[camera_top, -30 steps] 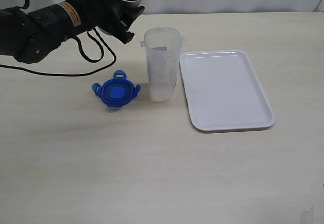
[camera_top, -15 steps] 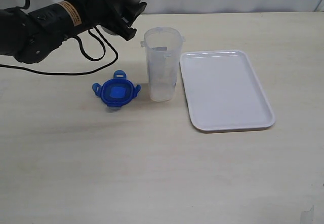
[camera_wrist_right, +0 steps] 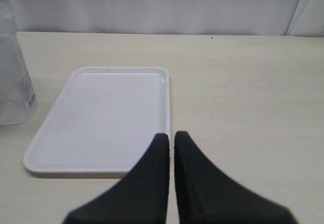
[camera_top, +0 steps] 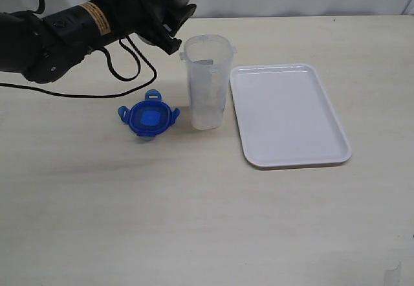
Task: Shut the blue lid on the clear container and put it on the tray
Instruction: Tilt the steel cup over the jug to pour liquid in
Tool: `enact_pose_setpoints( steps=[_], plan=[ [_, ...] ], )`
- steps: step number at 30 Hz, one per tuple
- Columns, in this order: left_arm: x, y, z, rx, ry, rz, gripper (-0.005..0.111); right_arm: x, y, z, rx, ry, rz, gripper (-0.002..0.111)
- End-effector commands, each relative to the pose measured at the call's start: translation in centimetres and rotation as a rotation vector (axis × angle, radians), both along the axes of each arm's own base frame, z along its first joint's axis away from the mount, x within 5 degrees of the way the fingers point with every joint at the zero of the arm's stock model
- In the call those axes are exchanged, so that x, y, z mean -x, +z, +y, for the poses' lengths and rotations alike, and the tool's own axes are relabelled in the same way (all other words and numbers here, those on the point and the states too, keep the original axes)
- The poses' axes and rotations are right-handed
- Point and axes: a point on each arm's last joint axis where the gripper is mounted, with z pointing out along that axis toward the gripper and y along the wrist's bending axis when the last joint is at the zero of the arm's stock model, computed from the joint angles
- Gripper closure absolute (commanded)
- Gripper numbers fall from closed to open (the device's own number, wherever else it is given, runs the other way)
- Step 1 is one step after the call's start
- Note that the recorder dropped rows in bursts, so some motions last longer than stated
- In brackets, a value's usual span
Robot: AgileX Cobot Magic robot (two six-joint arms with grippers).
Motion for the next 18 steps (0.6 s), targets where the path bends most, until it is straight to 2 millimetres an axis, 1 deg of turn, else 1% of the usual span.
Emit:
enact_pose_setpoints(
  steps=[1, 8, 18],
  plan=[
    [0.02, 1.7, -0.25, 0.064, -0.021, -0.077, 0.107, 0.02, 0.0, -0.03, 0.004, -0.004, -0.006, 0.104],
    [0.43, 1.46, -0.69, -0.002, -0.092, -0.101, 0.107, 0.02, 0.0, -0.03, 0.004, -0.004, -0.006, 0.104],
    [0.45, 1.41, -0.7, -0.025, -0.096, -0.115, 0.107, 0.02, 0.0, -0.03, 0.004, -0.004, -0.006, 0.104]
  ],
)
